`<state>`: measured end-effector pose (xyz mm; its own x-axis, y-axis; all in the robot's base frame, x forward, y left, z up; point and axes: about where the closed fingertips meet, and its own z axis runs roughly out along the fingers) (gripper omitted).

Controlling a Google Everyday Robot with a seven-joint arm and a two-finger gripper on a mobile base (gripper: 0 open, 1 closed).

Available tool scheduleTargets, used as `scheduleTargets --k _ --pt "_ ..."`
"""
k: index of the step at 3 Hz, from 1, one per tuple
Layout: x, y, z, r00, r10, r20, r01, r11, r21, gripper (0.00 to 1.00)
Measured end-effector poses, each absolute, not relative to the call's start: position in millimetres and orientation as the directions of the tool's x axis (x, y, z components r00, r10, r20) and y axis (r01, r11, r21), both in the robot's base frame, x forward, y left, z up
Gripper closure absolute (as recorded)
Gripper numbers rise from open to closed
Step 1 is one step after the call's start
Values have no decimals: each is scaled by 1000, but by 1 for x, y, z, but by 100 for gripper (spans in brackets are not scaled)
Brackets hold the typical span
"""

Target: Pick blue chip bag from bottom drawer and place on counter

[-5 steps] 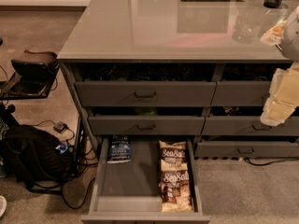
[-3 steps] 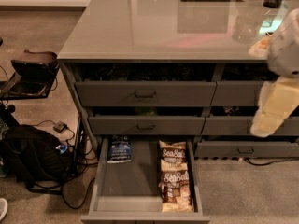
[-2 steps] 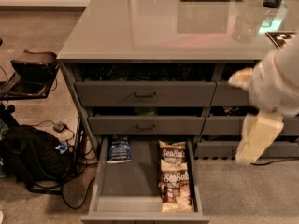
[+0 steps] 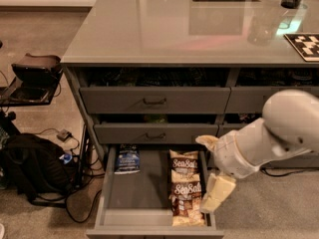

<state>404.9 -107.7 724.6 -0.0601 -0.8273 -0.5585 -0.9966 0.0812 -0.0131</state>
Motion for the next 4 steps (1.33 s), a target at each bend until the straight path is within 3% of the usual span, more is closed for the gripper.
scheduleTargets --k 2,4 --pt "505 -34 627 -1 -657 -754 -987 122 -105 0" --pt "570 -3 541 -34 -616 -787 -975 194 -109 0"
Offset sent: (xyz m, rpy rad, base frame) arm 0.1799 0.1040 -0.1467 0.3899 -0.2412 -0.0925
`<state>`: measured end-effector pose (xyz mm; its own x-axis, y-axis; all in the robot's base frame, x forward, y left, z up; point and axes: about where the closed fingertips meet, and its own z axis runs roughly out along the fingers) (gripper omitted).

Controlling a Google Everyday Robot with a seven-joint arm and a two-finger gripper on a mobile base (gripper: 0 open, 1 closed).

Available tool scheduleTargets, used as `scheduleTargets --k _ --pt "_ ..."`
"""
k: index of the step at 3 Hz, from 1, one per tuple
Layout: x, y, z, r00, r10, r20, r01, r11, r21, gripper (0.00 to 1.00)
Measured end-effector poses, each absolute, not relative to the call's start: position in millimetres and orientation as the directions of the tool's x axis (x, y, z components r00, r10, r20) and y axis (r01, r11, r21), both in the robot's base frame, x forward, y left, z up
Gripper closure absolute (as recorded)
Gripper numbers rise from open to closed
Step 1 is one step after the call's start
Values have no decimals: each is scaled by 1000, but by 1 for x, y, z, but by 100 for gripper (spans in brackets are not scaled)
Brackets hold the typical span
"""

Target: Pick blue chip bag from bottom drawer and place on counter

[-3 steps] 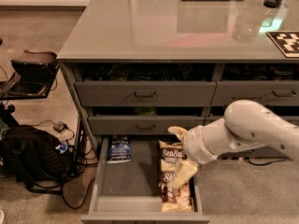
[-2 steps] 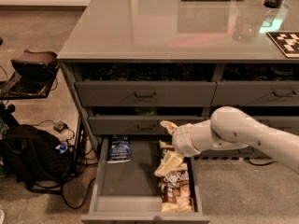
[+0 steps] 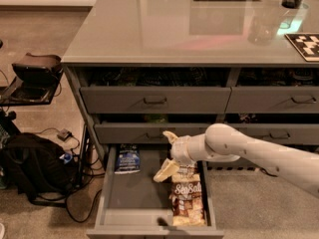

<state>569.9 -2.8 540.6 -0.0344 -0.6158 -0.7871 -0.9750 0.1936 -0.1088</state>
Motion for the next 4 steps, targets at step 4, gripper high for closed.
scheduleTargets --k 4 --pt "596 29 421 -103 -664 -741 -969 235 -76 0"
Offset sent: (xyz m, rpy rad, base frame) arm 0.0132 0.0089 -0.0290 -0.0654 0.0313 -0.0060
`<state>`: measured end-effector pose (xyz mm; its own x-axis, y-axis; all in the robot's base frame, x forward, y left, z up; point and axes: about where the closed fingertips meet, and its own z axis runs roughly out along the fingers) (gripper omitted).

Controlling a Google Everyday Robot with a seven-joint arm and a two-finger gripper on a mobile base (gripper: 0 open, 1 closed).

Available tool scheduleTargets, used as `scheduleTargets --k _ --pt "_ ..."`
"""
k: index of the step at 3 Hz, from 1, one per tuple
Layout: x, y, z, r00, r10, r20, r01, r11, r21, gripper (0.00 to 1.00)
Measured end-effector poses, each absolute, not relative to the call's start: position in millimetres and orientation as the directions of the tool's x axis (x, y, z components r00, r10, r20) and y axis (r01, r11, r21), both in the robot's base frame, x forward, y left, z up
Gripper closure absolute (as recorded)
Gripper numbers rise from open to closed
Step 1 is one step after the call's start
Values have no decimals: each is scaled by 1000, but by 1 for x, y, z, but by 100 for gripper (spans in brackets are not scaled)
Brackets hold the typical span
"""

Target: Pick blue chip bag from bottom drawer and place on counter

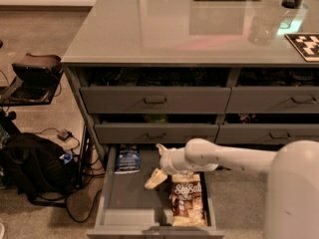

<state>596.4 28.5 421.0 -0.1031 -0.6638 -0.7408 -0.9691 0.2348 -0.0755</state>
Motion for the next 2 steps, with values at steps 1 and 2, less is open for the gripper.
scheduleTargets --k 1,2 --pt "620 46 374 -90 -686 -722 -963 245 -112 0" --pt "639 61 329 -92 -702 -706 -959 253 -128 0"
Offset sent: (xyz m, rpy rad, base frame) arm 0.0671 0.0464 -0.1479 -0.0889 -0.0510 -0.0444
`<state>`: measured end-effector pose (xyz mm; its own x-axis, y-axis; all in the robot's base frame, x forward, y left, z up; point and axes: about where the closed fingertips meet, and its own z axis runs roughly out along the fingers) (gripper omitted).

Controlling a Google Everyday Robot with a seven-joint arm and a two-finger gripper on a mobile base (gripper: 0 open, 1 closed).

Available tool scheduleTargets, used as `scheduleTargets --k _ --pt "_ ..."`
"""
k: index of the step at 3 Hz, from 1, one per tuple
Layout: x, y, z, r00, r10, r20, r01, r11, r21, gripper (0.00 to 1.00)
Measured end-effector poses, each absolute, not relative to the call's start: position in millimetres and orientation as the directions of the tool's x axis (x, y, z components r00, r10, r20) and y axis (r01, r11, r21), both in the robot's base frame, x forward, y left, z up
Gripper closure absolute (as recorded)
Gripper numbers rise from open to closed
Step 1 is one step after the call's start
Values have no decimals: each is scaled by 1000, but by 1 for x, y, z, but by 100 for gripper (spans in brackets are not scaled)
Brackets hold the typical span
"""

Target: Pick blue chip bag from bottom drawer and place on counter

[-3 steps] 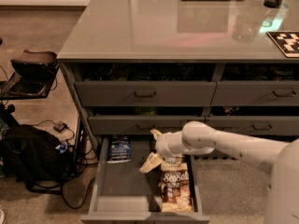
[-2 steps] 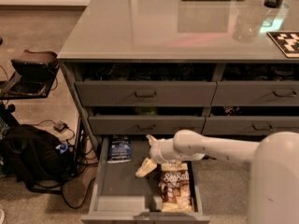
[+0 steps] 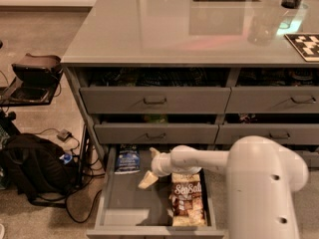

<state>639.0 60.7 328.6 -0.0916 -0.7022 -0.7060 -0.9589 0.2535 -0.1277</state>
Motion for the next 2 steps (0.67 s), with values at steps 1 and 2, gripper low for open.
scheduleTargets --k 1,2 --pt "649 71 290 -132 -677 -724 -949 297 -105 0" --pt "654 77 255 -197 -635 -747 -936 347 -49 0"
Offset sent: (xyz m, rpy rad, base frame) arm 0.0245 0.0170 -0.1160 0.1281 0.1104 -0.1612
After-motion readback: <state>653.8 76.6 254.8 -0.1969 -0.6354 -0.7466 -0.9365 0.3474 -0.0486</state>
